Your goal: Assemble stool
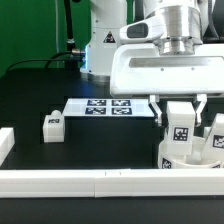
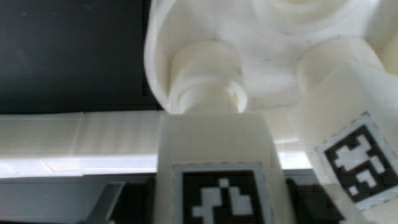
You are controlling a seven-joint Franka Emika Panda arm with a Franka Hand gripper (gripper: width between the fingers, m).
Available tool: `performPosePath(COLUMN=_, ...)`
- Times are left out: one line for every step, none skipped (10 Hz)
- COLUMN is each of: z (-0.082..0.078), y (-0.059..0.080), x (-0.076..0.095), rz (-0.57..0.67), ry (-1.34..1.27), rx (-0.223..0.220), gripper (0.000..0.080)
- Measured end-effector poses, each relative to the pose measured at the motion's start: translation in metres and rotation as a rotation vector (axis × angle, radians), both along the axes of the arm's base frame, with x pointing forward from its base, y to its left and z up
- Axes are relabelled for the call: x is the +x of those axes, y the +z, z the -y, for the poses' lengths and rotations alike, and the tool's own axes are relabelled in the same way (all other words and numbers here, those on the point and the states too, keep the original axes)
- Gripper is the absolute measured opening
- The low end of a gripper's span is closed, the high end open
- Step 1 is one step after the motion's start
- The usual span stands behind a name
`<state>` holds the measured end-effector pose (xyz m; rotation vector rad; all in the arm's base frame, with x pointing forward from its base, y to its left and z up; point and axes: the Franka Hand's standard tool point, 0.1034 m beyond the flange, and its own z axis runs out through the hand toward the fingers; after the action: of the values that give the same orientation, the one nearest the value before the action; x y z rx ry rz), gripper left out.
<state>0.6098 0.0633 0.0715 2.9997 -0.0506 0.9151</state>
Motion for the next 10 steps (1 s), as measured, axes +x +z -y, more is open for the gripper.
performPosePath(z=0.000, y=0.000, x=0.000, rz=-0.009, ry=-0.001, rx=0.002, gripper=0.0337)
performPosePath(z=0.000, y=0.000, x=0.000, rz=-0.009, ry=-0.001, rx=0.002, gripper=0.0337)
performPosePath(z=0.000, y=0.000, x=0.000, rz=-0.010, ry=0.000, rx=0.001, gripper=0.0426)
performPosePath(z=0.000, y=0.000, x=0.000, rz=-0.010, ry=0.000, rx=0.001, gripper=0.0559)
performPosePath(z=0.001, y=0.002, x=0.001, rz=-0.025, ry=0.000, rx=0.005, gripper=0.0559)
performPosePath(z=0.003, y=0.011, x=0.004, rz=-0.031, ry=-0.002, rx=0.010, gripper=0.0632)
performPosePath(z=0.003, y=0.020, x=0.006, rz=-0.033, ry=0.001, rx=0.014, gripper=0.0645)
performPosePath(z=0.003, y=0.027, x=0.008, rz=-0.040, ry=0.006, rx=0.016, gripper=0.0645)
performPosePath(z=0.005, y=0.039, x=0.010, rz=-0.046, ry=0.012, rx=0.018, gripper=0.0648)
performPosePath(z=0.009, y=0.050, x=0.013, rz=-0.049, ry=0.014, rx=0.022, gripper=0.0649)
